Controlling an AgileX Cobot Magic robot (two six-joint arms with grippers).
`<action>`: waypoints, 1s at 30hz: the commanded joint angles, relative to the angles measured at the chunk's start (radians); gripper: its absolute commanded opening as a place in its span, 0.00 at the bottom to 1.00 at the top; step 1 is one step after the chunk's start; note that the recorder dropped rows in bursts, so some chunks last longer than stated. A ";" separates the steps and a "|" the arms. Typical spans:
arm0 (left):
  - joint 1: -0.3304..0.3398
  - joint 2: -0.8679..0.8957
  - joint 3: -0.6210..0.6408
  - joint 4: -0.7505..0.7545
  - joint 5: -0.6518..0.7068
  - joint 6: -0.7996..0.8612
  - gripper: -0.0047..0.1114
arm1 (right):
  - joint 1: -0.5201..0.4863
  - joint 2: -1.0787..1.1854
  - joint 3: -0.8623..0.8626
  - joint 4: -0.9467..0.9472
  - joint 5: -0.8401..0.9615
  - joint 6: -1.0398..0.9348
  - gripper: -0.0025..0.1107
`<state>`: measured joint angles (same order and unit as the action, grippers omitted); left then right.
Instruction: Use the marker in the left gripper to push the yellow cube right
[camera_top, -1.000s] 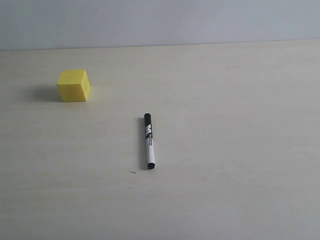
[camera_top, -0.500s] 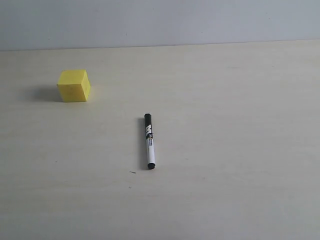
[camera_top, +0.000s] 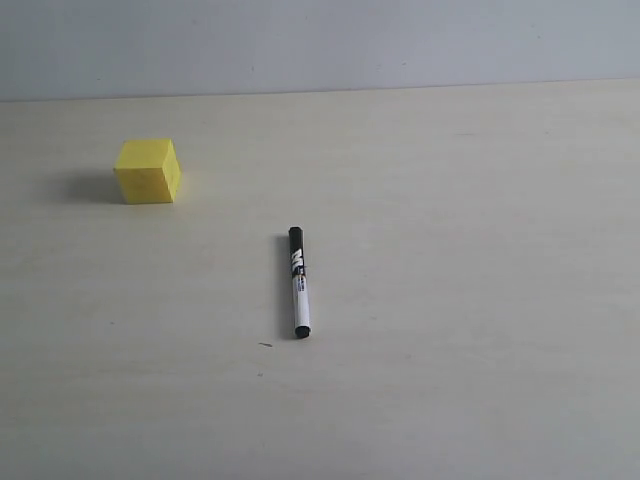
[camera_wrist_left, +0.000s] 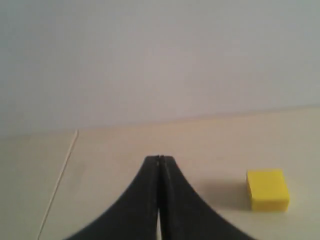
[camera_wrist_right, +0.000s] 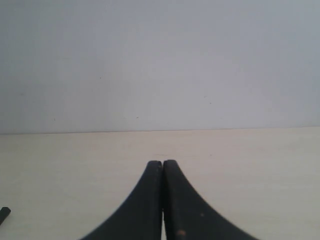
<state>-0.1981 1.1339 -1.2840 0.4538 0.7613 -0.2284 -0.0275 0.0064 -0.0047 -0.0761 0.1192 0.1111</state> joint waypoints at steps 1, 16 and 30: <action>0.000 0.242 -0.110 -0.171 0.256 0.030 0.06 | -0.006 -0.006 0.005 -0.002 -0.002 -0.001 0.02; -0.004 0.675 -0.137 -0.558 0.200 0.166 0.62 | -0.006 -0.006 0.005 -0.002 -0.002 -0.001 0.02; -0.026 0.933 -0.459 -0.561 0.315 0.187 0.72 | -0.006 -0.006 0.005 -0.002 -0.002 -0.001 0.02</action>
<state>-0.2205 2.0313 -1.6864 -0.1025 1.0471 -0.0477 -0.0275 0.0064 -0.0047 -0.0761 0.1192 0.1111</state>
